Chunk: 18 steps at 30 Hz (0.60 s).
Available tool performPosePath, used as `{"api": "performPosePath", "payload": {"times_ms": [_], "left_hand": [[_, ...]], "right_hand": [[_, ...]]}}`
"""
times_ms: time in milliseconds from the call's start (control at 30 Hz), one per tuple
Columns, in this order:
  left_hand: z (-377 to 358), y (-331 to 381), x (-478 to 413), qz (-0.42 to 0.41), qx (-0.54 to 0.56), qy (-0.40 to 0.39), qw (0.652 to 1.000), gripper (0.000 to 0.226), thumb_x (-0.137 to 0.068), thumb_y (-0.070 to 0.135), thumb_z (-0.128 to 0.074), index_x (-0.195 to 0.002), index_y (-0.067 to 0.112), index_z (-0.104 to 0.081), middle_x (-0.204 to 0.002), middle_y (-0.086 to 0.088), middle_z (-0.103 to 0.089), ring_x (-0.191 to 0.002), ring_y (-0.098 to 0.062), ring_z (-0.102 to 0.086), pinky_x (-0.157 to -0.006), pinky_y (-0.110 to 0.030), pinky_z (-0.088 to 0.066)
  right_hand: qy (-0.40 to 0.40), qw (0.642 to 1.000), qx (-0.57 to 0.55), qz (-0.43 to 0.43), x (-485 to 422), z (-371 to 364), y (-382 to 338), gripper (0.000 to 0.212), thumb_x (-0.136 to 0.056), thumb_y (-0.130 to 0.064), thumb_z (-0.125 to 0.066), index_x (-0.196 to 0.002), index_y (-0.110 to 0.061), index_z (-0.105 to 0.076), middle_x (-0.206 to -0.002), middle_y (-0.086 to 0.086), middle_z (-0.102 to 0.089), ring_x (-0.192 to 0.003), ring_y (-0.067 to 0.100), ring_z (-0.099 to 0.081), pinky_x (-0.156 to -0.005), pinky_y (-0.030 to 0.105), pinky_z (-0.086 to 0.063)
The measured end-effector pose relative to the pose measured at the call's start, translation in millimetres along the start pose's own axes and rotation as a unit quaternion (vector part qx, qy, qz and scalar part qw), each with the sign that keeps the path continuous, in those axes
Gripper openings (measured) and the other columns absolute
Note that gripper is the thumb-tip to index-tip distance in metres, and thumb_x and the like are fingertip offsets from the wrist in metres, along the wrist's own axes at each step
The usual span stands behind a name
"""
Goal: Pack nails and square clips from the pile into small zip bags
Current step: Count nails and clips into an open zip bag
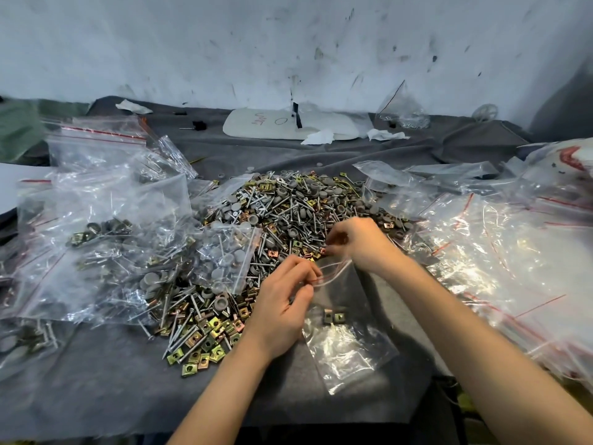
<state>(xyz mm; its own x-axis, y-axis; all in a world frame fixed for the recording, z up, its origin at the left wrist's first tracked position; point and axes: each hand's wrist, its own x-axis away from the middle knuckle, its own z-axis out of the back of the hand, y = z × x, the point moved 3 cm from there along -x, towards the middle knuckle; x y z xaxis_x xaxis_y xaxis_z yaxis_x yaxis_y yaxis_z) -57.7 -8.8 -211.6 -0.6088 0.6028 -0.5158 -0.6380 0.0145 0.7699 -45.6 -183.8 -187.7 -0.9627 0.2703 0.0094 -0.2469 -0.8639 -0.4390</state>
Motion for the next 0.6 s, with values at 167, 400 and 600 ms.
{"api": "performPosePath", "payload": {"times_ms": [167, 400, 600], "left_hand": [[0.4, -0.9, -0.9, 0.002, -0.001, 0.002, 1.000, 0.010, -0.082, 0.026, -0.038, -0.075, 0.028, -0.045, -0.089, -0.006, -0.056, -0.080, -0.012, -0.050, -0.070, -0.020, -0.040], [0.5, -2.2, -0.6, 0.001, 0.000, 0.003, 1.000, 0.010, -0.082, 0.027, -0.038, -0.075, 0.032, -0.044, -0.090, -0.005, -0.056, -0.080, -0.013, -0.051, -0.070, -0.025, -0.041], [-1.1, -5.9, -0.2, 0.005, -0.003, -0.004, 1.000, 0.012, -0.082, 0.027, -0.037, -0.076, 0.034, -0.044, -0.089, -0.001, -0.055, -0.079, -0.011, -0.051, -0.070, -0.022, -0.042]], "right_hand": [[0.043, 0.998, 0.036, -0.014, -7.0, -20.3, 7.9, 0.010, -0.084, -0.016, -0.069, -0.094, -0.014, -0.070, -0.094, 0.004, -0.069, -0.086, 0.020, -0.062, -0.077, 0.028, -0.048], [0.043, 0.999, -0.022, -0.001, -1.2, -13.9, 9.1, 0.010, -0.079, -0.012, -0.072, -0.083, -0.015, -0.064, -0.086, 0.002, -0.062, -0.079, 0.018, -0.055, -0.070, 0.028, -0.044], [0.043, 0.999, 0.010, 0.028, -3.4, -15.5, 8.7, 0.013, -0.084, -0.012, -0.069, -0.097, -0.013, -0.071, -0.091, 0.003, -0.065, -0.085, 0.020, -0.057, -0.079, 0.033, -0.049]]}}
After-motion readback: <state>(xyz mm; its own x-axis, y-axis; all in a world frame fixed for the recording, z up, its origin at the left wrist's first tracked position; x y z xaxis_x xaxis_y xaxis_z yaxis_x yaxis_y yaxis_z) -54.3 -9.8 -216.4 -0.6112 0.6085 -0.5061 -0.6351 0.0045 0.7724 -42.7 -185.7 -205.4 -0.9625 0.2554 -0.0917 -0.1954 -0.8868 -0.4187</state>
